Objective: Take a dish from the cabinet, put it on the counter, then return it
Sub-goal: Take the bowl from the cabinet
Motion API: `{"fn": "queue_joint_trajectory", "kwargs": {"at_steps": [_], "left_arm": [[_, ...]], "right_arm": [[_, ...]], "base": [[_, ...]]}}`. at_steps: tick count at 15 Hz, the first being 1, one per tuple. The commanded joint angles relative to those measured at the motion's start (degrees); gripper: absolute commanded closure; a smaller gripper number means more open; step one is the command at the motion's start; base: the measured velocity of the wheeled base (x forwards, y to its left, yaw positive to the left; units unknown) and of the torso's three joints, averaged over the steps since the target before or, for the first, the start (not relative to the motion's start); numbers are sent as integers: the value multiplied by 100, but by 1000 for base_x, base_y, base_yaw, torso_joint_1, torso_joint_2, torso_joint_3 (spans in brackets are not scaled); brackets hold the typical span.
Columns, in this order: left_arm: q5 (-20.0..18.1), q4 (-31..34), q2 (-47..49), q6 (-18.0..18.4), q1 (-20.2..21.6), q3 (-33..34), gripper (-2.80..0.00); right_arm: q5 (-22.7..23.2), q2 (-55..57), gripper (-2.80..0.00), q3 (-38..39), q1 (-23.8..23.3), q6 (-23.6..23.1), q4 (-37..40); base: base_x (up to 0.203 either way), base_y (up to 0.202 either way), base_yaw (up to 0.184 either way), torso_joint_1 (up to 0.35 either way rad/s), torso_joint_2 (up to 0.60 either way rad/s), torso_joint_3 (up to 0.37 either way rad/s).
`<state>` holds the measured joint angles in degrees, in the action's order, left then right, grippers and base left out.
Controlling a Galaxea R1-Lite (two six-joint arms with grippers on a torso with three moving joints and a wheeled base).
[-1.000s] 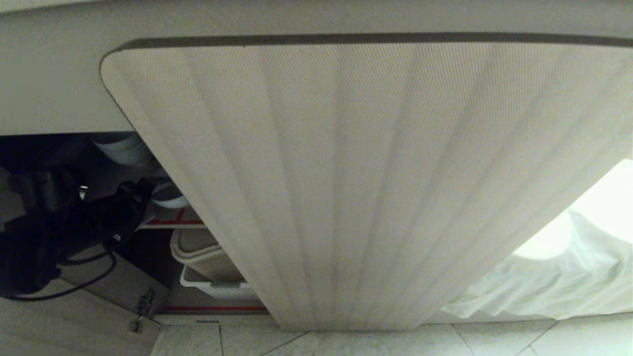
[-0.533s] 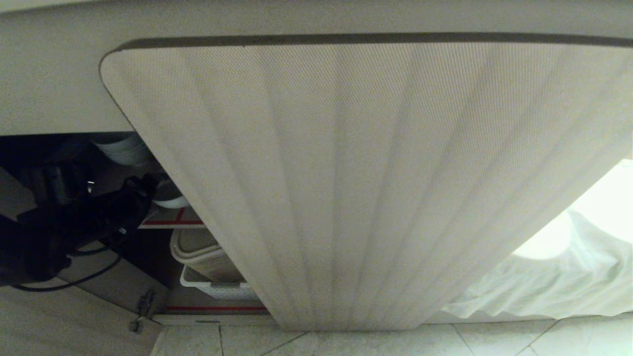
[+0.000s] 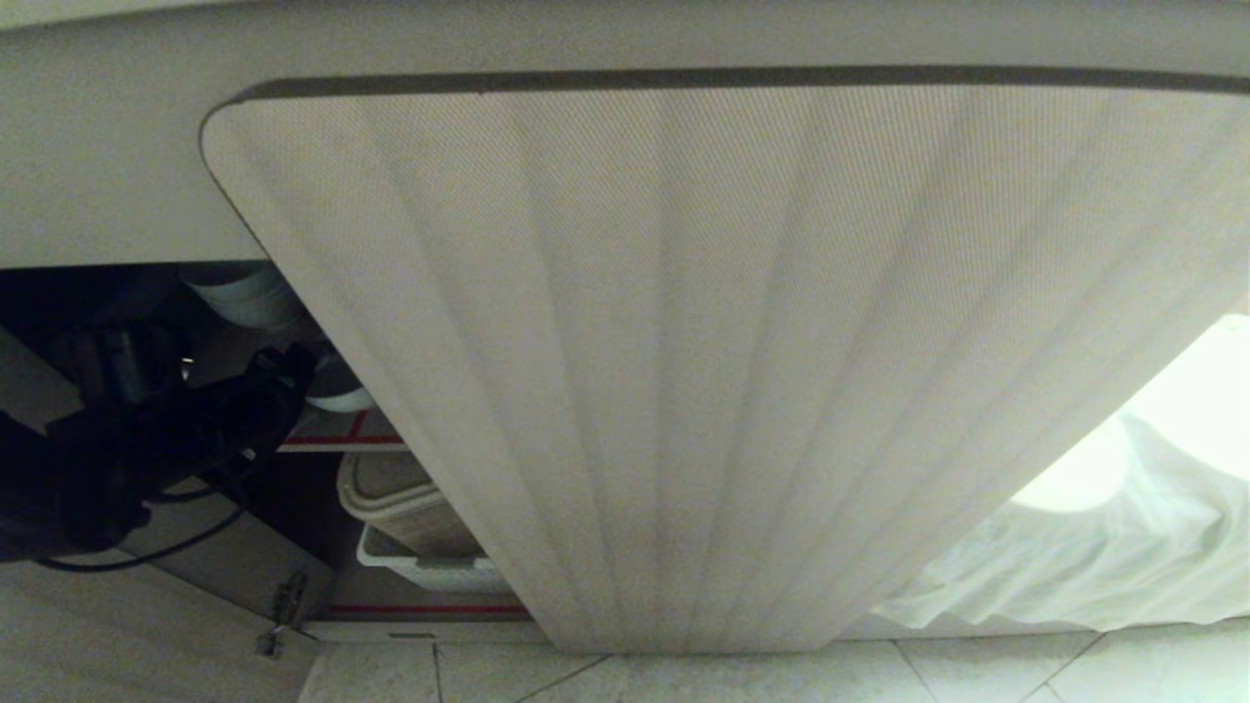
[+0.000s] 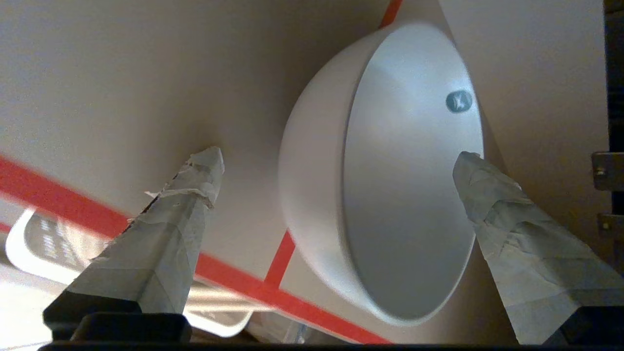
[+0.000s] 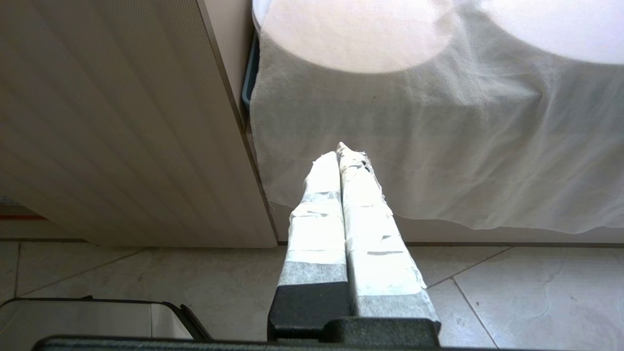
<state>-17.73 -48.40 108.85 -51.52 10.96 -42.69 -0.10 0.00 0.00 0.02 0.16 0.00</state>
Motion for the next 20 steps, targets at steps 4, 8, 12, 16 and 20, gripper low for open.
{"fn": "queue_joint_trajectory", "kwargs": {"at_steps": [4, 8, 12, 16, 20], "left_arm": [[-12, 2, 211, -25, -24, -232, -280], [-12, 5, 224, -26, -76, -257, -280], [-3, -3, 278, -16, -76, -256, -280], [-12, -3, 347, 1, -103, -257, -280], [6, -3, 426, 1, -103, -248, -280]], "right_arm": [[1, 0, 0, 0, -2, 2, -1], [1, 0, 0, 0, 4, 2, -5], [1, 0, 0, 0, 4, 2, -1], [1, 0, 0, 0, -2, 2, -7], [1, 0, 0, 0, -2, 2, 0]], "base": [[0, 0, 0, 0, 0, 0], [0, 0, 0, 0, 0, 0], [0, 0, 0, 0, 0, 0], [0, 0, 0, 0, 0, 0], [0, 0, 0, 0, 0, 0]]}}
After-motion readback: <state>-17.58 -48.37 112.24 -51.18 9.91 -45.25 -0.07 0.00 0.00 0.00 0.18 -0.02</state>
